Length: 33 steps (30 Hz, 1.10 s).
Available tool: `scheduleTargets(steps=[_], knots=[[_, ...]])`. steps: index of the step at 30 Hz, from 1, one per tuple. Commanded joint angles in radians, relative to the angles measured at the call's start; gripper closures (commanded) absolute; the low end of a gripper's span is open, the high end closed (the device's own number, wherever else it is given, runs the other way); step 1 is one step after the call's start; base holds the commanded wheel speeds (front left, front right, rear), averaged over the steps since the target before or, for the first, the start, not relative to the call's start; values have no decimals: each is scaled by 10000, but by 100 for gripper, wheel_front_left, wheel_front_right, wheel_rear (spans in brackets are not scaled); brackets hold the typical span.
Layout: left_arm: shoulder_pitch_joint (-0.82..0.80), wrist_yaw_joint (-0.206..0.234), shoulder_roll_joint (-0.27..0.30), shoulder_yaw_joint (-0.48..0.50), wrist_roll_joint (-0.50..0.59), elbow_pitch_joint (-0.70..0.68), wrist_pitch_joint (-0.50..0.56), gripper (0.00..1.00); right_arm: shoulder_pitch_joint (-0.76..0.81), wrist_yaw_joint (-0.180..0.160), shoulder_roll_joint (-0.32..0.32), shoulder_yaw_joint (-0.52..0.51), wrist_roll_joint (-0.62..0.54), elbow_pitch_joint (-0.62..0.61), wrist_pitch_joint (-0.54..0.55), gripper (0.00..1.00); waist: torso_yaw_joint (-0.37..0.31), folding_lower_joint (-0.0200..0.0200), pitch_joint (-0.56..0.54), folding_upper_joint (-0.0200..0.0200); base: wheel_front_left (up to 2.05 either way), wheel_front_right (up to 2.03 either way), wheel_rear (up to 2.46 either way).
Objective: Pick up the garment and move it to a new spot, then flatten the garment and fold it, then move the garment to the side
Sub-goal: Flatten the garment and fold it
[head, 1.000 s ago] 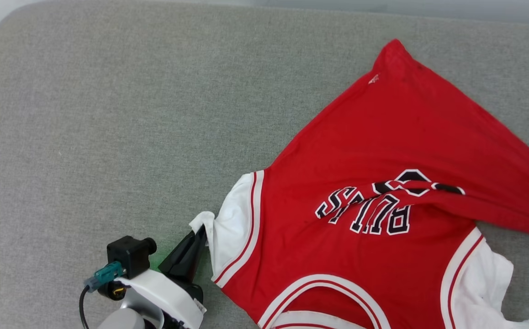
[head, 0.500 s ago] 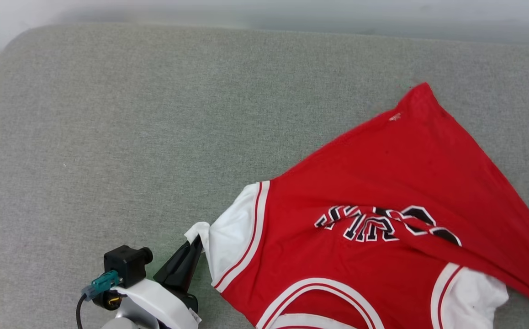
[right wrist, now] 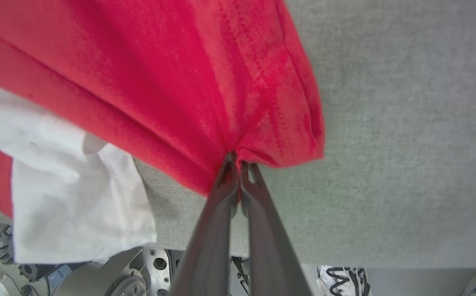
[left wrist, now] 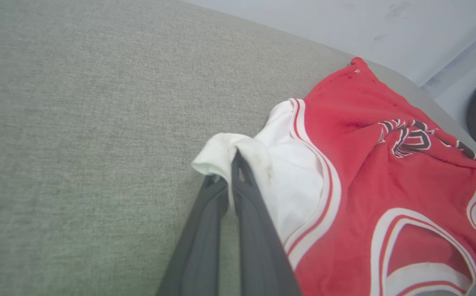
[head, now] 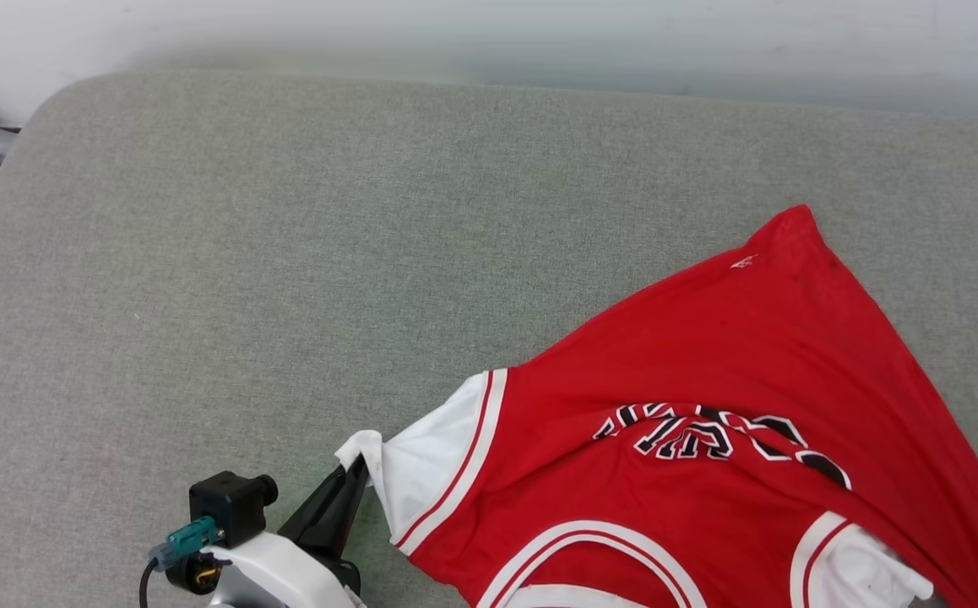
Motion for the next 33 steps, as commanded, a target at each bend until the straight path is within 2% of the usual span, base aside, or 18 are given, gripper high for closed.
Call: scheduleTargets(steps=[1, 5, 6, 7, 10, 11, 16, 21, 26, 33], knots=[[130, 5, 22, 48, 0, 84, 26, 100, 230, -15, 45, 107, -10, 153, 0, 100, -34, 0, -80, 0, 0, 0, 0], [191, 5, -25, 111, 33, 201, 26, 100, 63, -14, 75, 218, 152, 216, -162, 100, -115, 0, -233, 0, 0, 0, 0], [218, 5, -43, 121, 46, 234, 26, 100, -29, -14, 106, 155, 234, 214, -232, 81, -140, 0, -294, 0, 0, 0, 0], [253, 5, -55, 126, 61, 263, 27, 100, -155, -14, 200, 120, 403, 182, -248, 68, -165, 0, -352, 0, 0, 0, 0], [349, 5, -86, 73, 61, 354, 26, 100, -418, -12, 275, -110, 848, -122, 89, 21, -197, 0, -515, 0, 0, 0, 0], [343, 5, -96, 45, 56, 379, 26, 100, -562, -12, 290, -243, 991, -279, 264, 0, -196, 0, -552, 0, 0, 0, 0], [213, 5, -115, -122, 30, 463, 26, 100, -1748, -12, -152, -528, 1189, -1084, 1190, 0, -154, 0, -642, 0, 0, 0, 0], [-86, 5, -152, -391, -2, 490, 26, 100, -3529, -14, -543, 2, 909, -556, 1778, 0, 101, 0, -528, 0, 0, 0, 0], [-348, 5, -195, -641, -25, 572, 26, 100, -5495, -12, -642, 1031, 33, 1024, 1534, 0, 404, 0, -308, 0, 0, 0, 0], [-947, 5, -329, -1240, -25, 654, 26, 100, -7659, -11, -999, 2443, -721, 3960, 358, 0, 929, 0, 154, 0, 0, 0, 0]])
